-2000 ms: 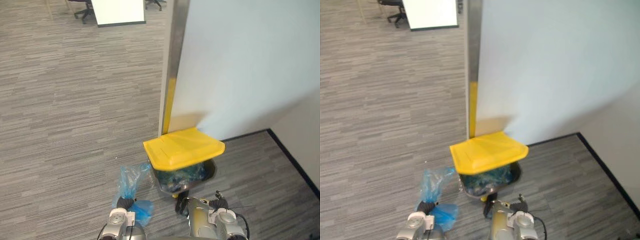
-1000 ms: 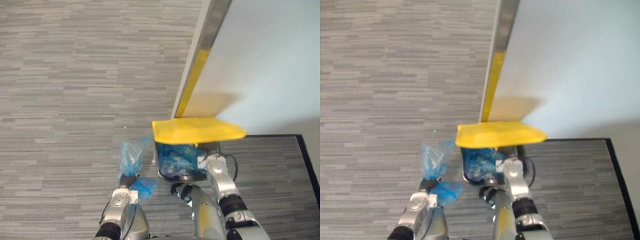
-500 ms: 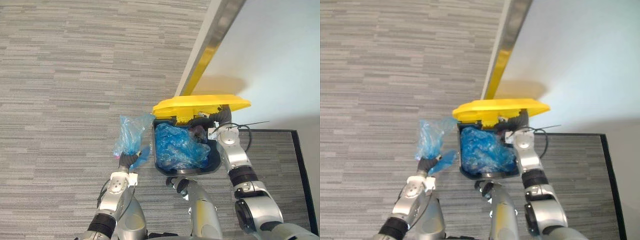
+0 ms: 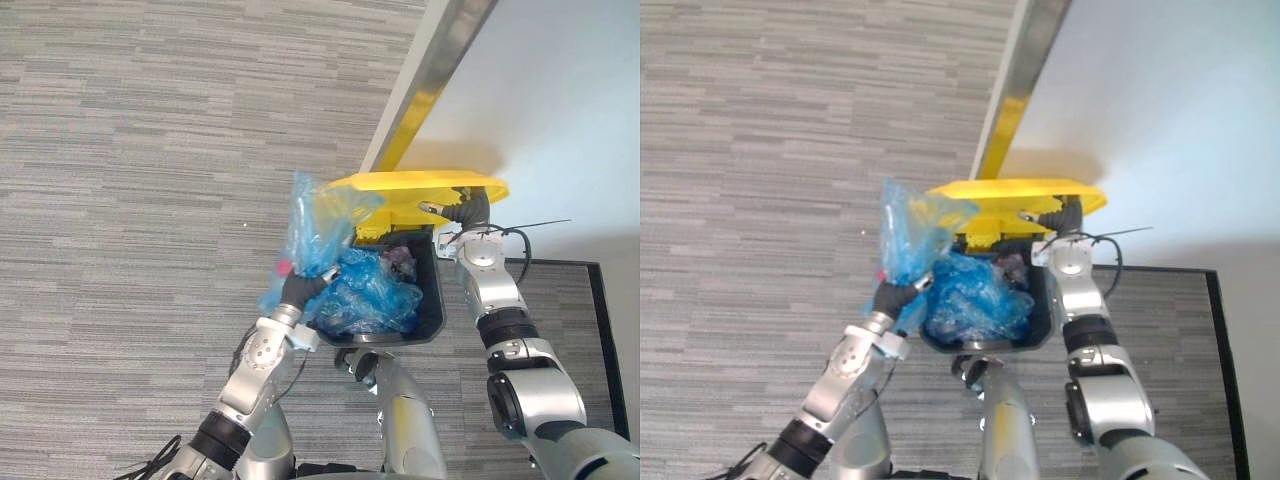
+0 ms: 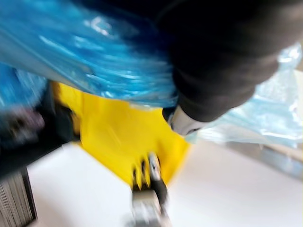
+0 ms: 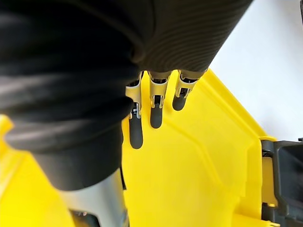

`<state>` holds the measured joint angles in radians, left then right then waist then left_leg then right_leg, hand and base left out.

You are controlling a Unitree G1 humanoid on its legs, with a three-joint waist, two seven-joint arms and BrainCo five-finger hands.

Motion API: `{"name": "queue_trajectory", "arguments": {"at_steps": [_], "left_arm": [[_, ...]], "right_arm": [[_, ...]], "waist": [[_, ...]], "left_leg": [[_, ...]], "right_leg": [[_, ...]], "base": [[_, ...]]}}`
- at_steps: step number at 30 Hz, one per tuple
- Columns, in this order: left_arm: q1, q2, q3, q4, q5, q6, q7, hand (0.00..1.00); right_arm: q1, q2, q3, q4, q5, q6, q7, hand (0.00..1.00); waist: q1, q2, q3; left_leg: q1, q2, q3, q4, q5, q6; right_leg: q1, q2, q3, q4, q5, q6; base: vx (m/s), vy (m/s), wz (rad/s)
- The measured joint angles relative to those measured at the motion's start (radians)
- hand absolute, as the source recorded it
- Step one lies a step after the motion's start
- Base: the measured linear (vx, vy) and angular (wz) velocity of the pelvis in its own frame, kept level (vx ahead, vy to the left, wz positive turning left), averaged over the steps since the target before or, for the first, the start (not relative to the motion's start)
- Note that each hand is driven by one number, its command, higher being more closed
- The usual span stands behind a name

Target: Gather rubbish on tea table into small bin, then transfer packed bag to large trash can.

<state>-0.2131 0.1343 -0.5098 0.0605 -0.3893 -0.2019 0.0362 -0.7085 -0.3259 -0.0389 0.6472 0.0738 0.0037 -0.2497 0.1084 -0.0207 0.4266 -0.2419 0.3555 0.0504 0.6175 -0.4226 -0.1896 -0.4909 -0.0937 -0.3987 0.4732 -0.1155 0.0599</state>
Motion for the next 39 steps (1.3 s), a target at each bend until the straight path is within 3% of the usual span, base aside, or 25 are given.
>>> {"name": "queue_trajectory", "arguments": {"at_steps": [5, 15, 25, 34, 39], "left_arm": [[-0.049, -0.015, -0.065, -0.056, -0.007, 0.000, 0.002, 1.00], [-0.133, -0.081, -0.113, -0.087, -0.003, -0.013, 0.045, 1.00], [-0.288, -0.119, -0.136, 0.238, 0.085, 0.018, 0.054, 1.00], [-0.335, -0.136, 0.071, 0.527, 0.215, 0.066, 0.097, 1.00], [-0.339, -0.140, 0.143, 0.566, 0.257, 0.083, 0.116, 1.00]], "right_arm": [[-0.030, 0.000, 0.000, 0.006, 0.007, 0.014, 0.005, 0.00], [-0.072, 0.000, 0.003, 0.006, 0.009, 0.018, 0.004, 0.00], [-0.146, 0.005, 0.011, -0.095, 0.014, 0.025, -0.012, 0.00], [-0.248, 0.020, 0.053, -0.114, 0.014, 0.025, -0.031, 0.00], [-0.304, 0.019, 0.053, -0.159, 0.014, 0.023, -0.048, 0.00]], "waist": [[-0.008, -0.001, -0.001], [-0.016, -0.006, -0.004], [-0.041, -0.015, -0.008], [-0.057, -0.040, 0.006], [-0.064, -0.046, 0.044]], "left_leg": [[0.000, -0.019, 0.027, 0.012, 0.007, -0.003], [-0.004, -0.046, 0.073, 0.021, 0.004, 0.008], [-0.115, -0.039, 0.085, 0.095, -0.013, 0.027], [-0.218, -0.001, 0.095, 0.169, -0.034, 0.023], [-0.270, 0.009, 0.086, 0.187, -0.034, 0.023]], "right_leg": [[0.001, -0.008, 0.022, -0.025, 0.034, -0.020], [0.005, -0.016, 0.059, -0.099, 0.099, -0.011], [-0.062, -0.002, 0.076, -0.160, 0.160, -0.003], [-0.149, 0.027, 0.087, -0.166, 0.194, -0.018], [-0.190, 0.034, 0.087, -0.164, 0.203, -0.020]], "base": [[-0.02, 0.051, -0.08], [-0.03, 0.062, -0.09], [-0.05, 0.016, -0.08], [-0.05, -0.032, -0.13], [-0.05, -0.063, -0.01]]}}
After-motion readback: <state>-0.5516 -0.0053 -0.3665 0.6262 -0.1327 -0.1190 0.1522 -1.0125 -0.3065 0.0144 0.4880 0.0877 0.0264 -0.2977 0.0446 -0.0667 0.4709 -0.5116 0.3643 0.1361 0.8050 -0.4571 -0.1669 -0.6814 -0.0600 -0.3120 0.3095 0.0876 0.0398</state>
